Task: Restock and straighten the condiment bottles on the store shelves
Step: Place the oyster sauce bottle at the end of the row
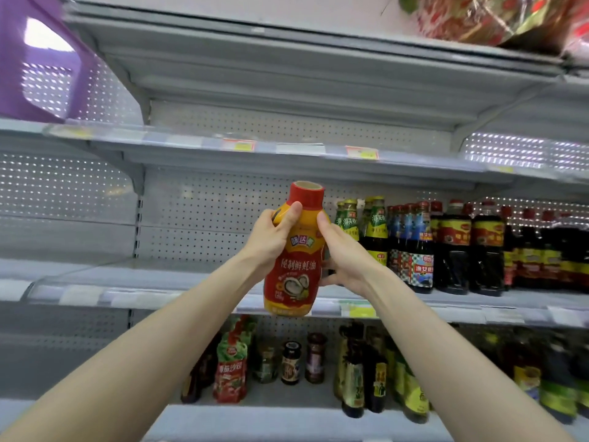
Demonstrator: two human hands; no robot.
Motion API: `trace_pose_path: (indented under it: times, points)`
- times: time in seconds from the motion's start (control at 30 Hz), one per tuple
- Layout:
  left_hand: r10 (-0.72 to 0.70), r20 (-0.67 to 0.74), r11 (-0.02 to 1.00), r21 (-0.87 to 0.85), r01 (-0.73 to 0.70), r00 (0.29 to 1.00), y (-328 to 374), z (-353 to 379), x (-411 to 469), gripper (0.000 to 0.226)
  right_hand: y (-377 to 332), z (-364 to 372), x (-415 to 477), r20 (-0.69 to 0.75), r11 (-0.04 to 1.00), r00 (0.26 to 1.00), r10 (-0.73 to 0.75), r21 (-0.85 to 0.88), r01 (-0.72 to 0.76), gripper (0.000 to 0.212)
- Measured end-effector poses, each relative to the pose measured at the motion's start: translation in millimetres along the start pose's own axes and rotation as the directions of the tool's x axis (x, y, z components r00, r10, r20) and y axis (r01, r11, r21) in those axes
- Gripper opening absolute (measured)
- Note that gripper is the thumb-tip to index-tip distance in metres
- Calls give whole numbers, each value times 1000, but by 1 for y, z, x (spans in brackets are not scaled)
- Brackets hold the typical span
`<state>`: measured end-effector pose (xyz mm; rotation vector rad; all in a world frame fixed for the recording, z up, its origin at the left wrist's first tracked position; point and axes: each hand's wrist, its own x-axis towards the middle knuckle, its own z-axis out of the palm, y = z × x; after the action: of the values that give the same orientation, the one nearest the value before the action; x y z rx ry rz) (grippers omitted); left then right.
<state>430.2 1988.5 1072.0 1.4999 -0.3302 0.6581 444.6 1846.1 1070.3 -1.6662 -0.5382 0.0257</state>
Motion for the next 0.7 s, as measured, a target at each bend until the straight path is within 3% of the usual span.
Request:
trace_pose_path:
  times: [0.2, 0.33, 0.47, 0.7]
  points:
    - [40, 34, 998, -46, -38, 999, -15, 2, 49, 87, 7, -7, 45, -52, 994, 994, -95, 47, 97, 52]
    - [42, 32, 996, -80, -39, 999, -30, 12, 78, 58, 8, -19, 72, -89, 993, 990, -111, 36, 115, 46]
    - [54, 38, 995, -90, -50, 998, -41, 22, 104, 71, 8, -30, 97, -127, 991, 982, -136, -19, 135, 44]
    - [25, -17, 998, -56, -26, 1000, -80, 44, 137, 44, 30, -59, 135, -101, 993, 990, -100, -78, 93, 52]
